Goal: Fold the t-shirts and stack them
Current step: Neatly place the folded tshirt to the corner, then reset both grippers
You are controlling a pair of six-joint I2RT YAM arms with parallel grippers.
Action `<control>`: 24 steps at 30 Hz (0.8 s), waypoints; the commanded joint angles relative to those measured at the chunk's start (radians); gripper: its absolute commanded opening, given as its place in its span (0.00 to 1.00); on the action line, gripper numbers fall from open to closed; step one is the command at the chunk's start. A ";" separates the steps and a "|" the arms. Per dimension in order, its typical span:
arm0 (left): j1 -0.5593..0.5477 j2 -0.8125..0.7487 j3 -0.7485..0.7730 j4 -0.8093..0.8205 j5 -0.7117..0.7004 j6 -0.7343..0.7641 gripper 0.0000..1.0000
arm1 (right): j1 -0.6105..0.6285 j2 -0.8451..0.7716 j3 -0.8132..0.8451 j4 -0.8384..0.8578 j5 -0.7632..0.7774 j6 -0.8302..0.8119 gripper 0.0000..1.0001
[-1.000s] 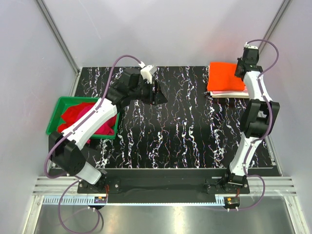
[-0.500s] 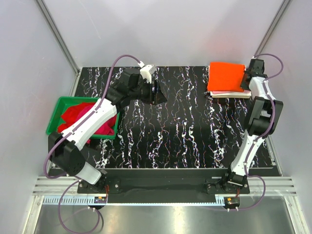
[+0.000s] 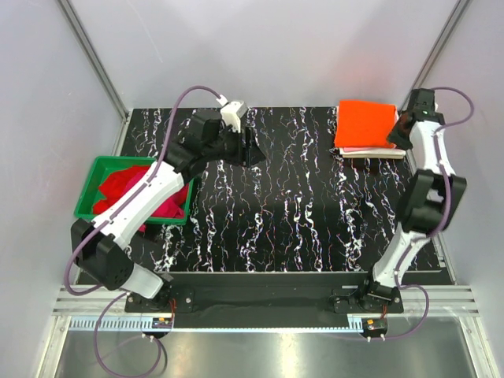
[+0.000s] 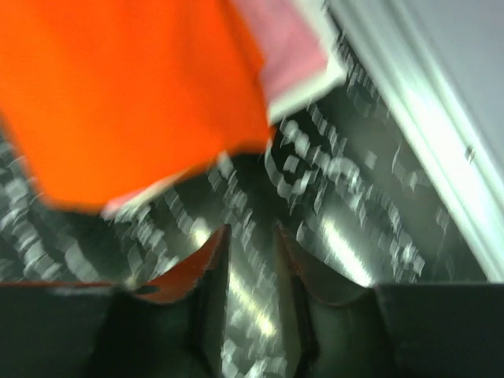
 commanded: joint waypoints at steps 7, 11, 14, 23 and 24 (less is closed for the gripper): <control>0.033 -0.160 0.009 0.041 -0.081 0.050 0.65 | 0.183 -0.602 -0.360 0.019 -0.314 0.153 1.00; 0.036 -0.236 0.005 0.039 -0.113 0.070 0.85 | 0.188 -0.740 -0.460 0.045 -0.432 0.193 1.00; 0.041 -0.282 0.006 0.039 -0.149 0.091 0.99 | 0.188 -0.847 -0.509 0.039 -0.478 0.210 1.00; 0.050 -0.341 -0.034 0.088 -0.126 0.096 0.99 | 0.188 -1.045 -0.531 0.054 -0.310 0.193 1.00; 0.050 -0.341 -0.037 0.098 -0.123 0.094 0.99 | 0.188 -1.050 -0.535 0.054 -0.302 0.191 1.00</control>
